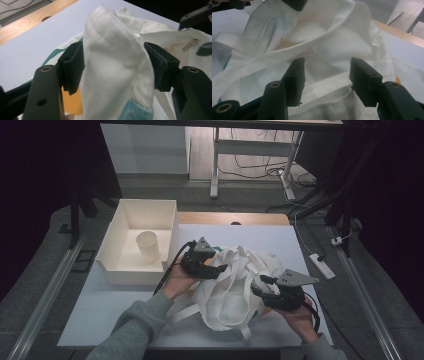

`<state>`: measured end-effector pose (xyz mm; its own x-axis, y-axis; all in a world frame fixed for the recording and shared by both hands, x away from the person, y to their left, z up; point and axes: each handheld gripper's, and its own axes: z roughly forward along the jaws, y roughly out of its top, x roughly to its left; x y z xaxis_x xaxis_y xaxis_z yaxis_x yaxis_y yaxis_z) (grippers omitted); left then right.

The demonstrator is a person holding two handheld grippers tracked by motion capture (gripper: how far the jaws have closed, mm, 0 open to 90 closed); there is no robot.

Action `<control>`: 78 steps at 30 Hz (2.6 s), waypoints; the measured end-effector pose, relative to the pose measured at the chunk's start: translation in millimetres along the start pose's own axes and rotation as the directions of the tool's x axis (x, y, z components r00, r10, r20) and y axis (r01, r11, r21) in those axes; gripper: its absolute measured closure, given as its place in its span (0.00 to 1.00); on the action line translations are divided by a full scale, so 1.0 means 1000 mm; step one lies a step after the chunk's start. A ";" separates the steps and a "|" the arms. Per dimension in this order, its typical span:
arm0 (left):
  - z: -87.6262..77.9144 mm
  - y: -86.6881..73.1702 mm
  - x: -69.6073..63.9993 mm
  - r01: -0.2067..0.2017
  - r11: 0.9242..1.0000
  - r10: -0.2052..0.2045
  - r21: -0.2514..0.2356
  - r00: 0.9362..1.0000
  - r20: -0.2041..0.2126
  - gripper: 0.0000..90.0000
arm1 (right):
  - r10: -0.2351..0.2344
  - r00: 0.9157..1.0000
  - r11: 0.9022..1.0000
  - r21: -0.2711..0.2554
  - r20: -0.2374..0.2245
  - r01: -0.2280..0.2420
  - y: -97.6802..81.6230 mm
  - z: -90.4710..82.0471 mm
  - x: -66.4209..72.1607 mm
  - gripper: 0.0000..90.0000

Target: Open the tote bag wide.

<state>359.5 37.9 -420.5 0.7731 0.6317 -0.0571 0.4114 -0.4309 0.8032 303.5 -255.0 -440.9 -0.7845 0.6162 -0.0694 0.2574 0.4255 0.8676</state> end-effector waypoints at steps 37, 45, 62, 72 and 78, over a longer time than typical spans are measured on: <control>0.034 0.011 0.025 0.008 0.990 0.005 0.143 0.996 -0.087 0.96 | -0.181 0.906 0.937 0.213 -0.383 0.277 0.002 0.035 0.115 0.46; 0.033 0.012 0.030 0.017 0.990 -0.005 0.139 0.996 -0.089 0.96 | -0.179 0.939 0.913 0.307 -0.292 0.270 -0.010 0.054 0.093 0.45; 0.029 0.010 0.044 0.050 0.989 -0.036 0.141 0.994 -0.103 0.96 | -0.300 0.938 0.841 0.416 -0.173 0.346 -0.022 0.063 0.076 0.74; 0.012 0.016 0.049 0.072 0.996 -0.065 0.046 0.987 -0.149 0.96 | -0.345 0.928 0.860 0.348 -0.141 0.373 -0.004 0.028 0.078 0.96; -0.010 0.024 0.046 0.063 0.998 -0.066 -0.023 0.987 -0.145 0.96 | -0.302 0.926 0.919 0.190 -0.226 0.346 0.026 -0.019 0.090 0.96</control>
<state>400.5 62.7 -397.7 0.6665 0.7452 -0.0234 0.4478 -0.3751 0.8116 228.9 -201.4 -415.0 -0.9317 0.2930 -0.2149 0.0729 0.7301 0.6794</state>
